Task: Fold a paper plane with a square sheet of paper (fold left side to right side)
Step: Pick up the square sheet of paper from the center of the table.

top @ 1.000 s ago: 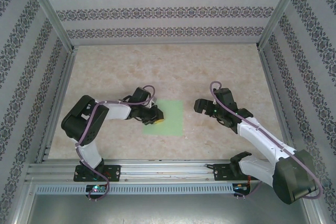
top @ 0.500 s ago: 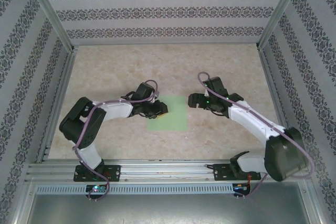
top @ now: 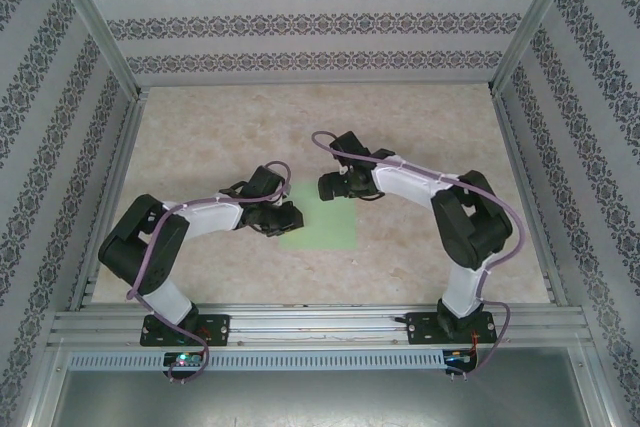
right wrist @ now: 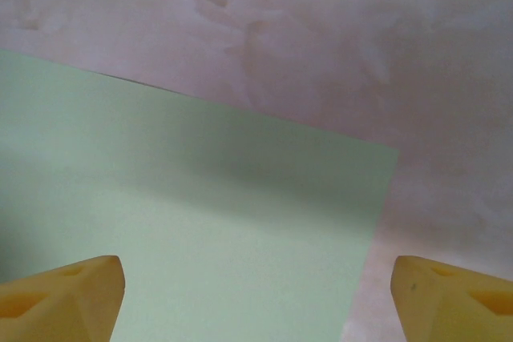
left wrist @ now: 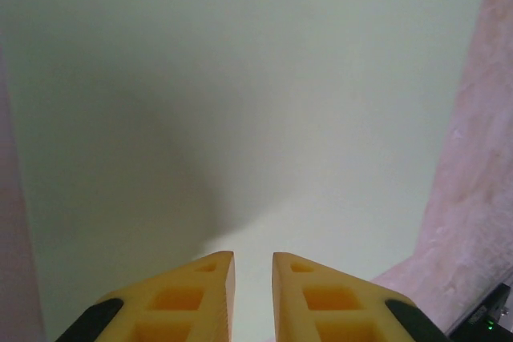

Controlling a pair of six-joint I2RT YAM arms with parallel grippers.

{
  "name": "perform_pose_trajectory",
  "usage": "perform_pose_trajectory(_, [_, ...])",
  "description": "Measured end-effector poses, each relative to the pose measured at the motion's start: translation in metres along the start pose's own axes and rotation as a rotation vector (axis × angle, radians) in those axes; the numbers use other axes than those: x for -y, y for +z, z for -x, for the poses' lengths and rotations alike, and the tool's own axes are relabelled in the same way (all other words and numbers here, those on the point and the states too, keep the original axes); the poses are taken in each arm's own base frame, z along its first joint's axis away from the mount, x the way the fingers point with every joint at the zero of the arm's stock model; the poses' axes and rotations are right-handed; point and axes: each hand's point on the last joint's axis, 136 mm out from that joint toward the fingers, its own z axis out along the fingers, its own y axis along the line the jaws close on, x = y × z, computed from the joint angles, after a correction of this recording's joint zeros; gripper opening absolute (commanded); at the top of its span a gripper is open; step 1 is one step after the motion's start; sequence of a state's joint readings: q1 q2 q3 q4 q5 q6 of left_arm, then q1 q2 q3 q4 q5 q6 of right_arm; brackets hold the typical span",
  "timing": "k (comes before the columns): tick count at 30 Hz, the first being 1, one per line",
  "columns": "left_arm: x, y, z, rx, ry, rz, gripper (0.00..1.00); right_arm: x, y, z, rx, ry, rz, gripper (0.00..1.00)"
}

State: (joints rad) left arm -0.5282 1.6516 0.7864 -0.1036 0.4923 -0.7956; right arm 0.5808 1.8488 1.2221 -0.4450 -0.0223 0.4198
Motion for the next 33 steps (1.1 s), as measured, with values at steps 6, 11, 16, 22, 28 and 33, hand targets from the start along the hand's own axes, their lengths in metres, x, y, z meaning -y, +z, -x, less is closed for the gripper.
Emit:
perform_pose_trajectory(6, [-0.005, 0.008, -0.003, -0.026, -0.004, 0.005, 0.18, 0.002, 0.017, -0.004, -0.043, 0.000, -0.027, 0.86])
perform_pose_trajectory(11, [-0.002, 0.012, -0.002, -0.031, 0.001, -0.019, 0.17, 0.000, 0.026, -0.011, -0.074, -0.012, -0.042, 0.86])
perform_pose_trajectory(16, [0.002, 0.016, -0.001, -0.035, 0.005, -0.044, 0.17, -0.001, 0.026, -0.013, -0.079, -0.019, -0.049, 0.85])
perform_pose_trajectory(22, [0.004, 0.017, 0.000, -0.034, 0.010, -0.059, 0.17, -0.016, 0.026, -0.023, -0.098, -0.046, -0.038, 0.82])
perform_pose_trajectory(28, [0.006, 0.017, 0.000, -0.033, 0.007, -0.069, 0.18, -0.027, 0.025, -0.033, -0.117, -0.062, -0.032, 0.64])
perform_pose_trajectory(33, [0.009, 0.017, 0.001, -0.032, 0.006, -0.082, 0.28, -0.028, 0.025, -0.034, -0.126, -0.047, -0.028, 0.50])
